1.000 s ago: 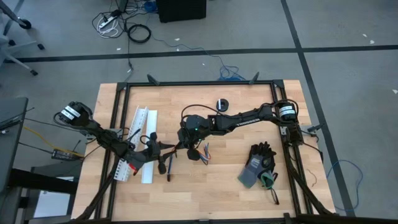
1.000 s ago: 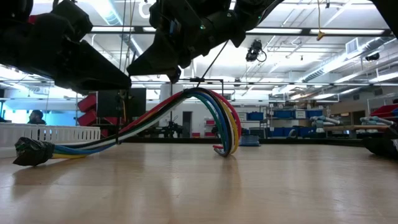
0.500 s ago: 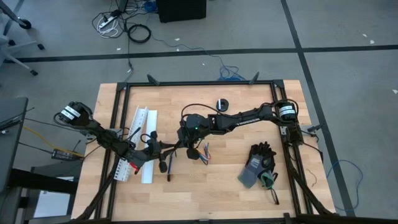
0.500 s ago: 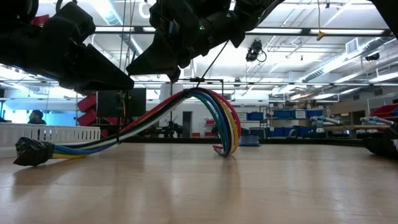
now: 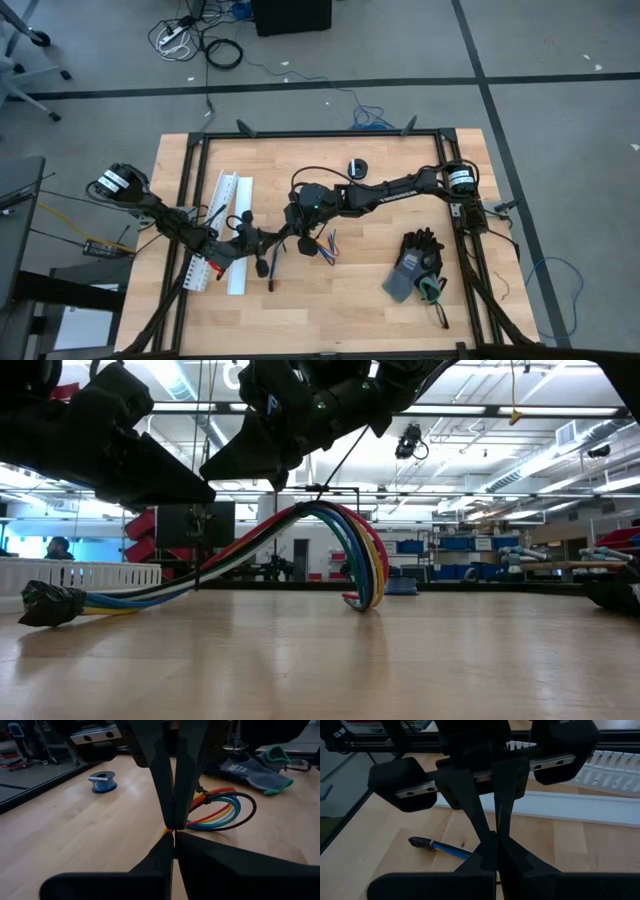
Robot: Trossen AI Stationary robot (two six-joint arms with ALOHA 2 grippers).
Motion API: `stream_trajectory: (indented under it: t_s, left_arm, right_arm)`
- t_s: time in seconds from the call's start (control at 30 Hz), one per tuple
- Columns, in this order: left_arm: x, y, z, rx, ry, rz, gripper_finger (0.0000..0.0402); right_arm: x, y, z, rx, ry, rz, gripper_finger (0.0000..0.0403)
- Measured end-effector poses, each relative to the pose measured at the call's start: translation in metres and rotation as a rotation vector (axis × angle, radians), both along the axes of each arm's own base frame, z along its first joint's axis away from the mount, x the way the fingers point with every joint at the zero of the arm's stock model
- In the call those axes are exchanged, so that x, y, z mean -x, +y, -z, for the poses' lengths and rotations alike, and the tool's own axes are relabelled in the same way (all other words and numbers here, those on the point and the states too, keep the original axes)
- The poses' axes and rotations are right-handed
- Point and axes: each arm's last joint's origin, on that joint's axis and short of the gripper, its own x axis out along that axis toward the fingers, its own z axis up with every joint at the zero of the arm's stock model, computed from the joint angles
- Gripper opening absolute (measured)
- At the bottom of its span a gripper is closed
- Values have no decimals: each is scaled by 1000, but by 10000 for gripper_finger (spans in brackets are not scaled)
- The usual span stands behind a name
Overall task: Ziptie cables
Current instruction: Wrap the cables together using a ziptie
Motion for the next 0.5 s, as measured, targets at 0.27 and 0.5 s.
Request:
stream_trajectory:
  t_s: [0.27,0.5]
  left_arm:
    - [1,1,4,-8,38,-5,41]
    - [3,2,7,-11,54,-36,68]
  right_arm:
    - [0,0,-1,0,-6,3,0]
    - [-1,0,-2,0,-23,4,0]
